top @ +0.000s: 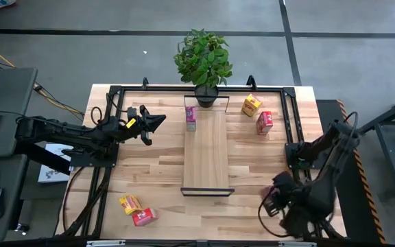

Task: Stack cereal on shelf
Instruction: Put the purple cereal box on the shelf aligned with the other purple cereal box

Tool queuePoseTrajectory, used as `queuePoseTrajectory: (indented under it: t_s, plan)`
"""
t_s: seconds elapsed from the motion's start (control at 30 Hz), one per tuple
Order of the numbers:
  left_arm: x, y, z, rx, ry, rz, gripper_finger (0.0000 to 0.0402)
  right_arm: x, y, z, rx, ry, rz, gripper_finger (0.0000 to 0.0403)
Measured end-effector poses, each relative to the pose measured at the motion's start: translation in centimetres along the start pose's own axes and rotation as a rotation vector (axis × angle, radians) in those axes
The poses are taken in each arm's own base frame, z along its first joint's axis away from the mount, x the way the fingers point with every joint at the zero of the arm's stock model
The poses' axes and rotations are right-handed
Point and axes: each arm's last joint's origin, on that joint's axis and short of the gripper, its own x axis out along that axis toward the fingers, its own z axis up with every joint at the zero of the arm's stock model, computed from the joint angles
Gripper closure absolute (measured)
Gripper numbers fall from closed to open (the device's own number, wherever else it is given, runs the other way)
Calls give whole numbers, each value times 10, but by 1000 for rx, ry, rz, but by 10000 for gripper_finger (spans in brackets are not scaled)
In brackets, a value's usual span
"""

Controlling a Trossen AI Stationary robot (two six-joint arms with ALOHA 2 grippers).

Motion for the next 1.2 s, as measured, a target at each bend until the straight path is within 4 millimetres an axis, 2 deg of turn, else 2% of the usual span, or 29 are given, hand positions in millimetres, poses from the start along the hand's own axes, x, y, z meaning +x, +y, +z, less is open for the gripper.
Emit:
queuePoseTrajectory:
  t_s: [0.1,0.17,0.33,0.53,0.7,0.8,0.93,1.2]
  plan:
    - [0,0,0,-1,0,0,402,-17,-1,22,19,-195,171,269]
    - [0,0,0,-4,0,0,401,-18,1,39,-24,-291,192,269]
    - [0,0,0,-18,1,-1,402,3,11,94,-112,-342,32,269]
    - [0,-1,0,-31,13,-33,401,27,16,179,-150,-369,-94,269]
    - [0,-3,2,-97,-7,-64,402,42,20,246,-160,-355,30,269]
    - [0,-3,4,-107,-24,-69,401,50,24,276,-173,-404,98,269]
    - [0,-3,3,-106,-19,-67,402,68,27,298,-201,-394,108,269]
    - [0,-3,2,-103,-7,-64,401,105,33,315,-206,-340,28,269]
